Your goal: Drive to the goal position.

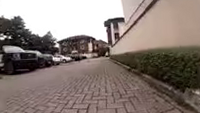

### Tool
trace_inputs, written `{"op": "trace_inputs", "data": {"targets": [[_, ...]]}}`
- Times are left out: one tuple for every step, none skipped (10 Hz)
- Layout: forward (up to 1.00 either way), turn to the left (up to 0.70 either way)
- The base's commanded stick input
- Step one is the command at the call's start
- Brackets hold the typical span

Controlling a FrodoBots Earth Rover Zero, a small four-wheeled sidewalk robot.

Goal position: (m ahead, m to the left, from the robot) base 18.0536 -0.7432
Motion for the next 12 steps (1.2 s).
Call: {"op": "trace_inputs", "data": {"targets": [[0.70,0.00],[0.70,0.00],[0.70,0.00],[0.70,0.00],[0.70,0.00],[0.70,0.00],[0.70,0.00],[0.70,0.00],[0.70,0.00],[0.70,0.00],[0.70,0.00],[0.70,0.00]]}}
